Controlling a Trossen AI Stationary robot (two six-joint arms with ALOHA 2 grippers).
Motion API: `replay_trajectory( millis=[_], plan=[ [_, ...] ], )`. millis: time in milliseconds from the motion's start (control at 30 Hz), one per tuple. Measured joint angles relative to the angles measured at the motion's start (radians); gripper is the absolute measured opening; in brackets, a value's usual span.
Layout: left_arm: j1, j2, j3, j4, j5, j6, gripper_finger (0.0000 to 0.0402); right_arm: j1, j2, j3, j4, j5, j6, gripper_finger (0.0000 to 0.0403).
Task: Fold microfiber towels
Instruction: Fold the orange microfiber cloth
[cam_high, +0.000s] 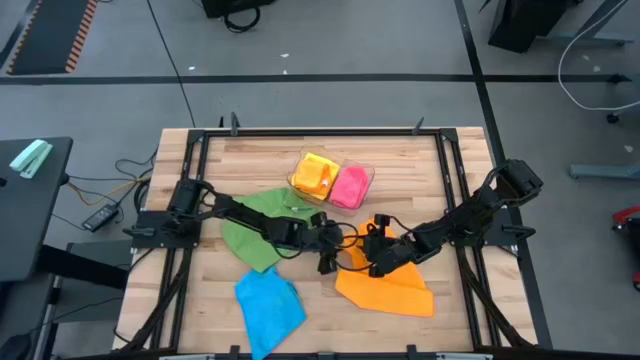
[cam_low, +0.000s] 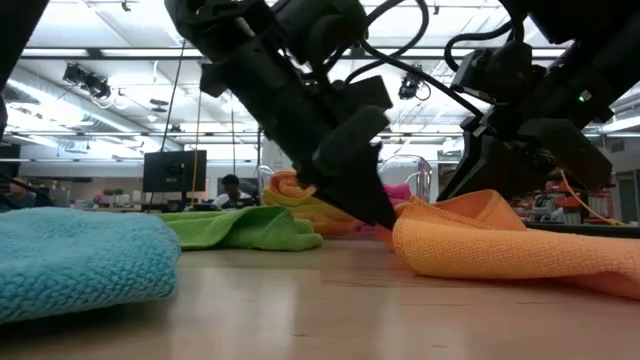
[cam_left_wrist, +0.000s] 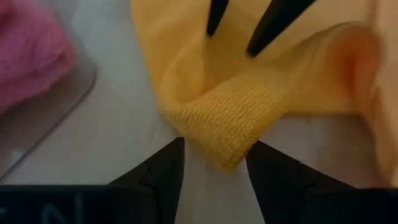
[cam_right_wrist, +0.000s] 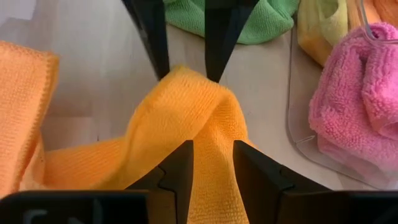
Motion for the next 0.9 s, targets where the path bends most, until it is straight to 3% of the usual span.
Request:
replay_trajectory(
  millis=[200, 400, 700, 900],
  plan=[
    [0.006, 0.000, 0.003, -0.085, -0.001, 0.022, 0.0137, 0.000, 0.000, 0.000, 0.005, 0.000, 0.000, 0.0122],
    [0.029, 0.000, 0.003, -0.093, -0.009, 0.153, 0.0017, 0.014, 0.000, 0.005, -0.006, -0.027, -0.013, 0.0122],
    [0.000, -0.005, 0.003, -0.074, -0.135, 0.277, 0.0007, 0.095, 0.000, 0.128, -0.105, -0.101, -0.071, 0.0122],
    [-0.015, -0.005, 0.003, -0.077, -0.130, 0.170, 0.0024, 0.151, 0.000, 0.210, -0.254, -0.104, -0.042, 0.0122]
  ],
)
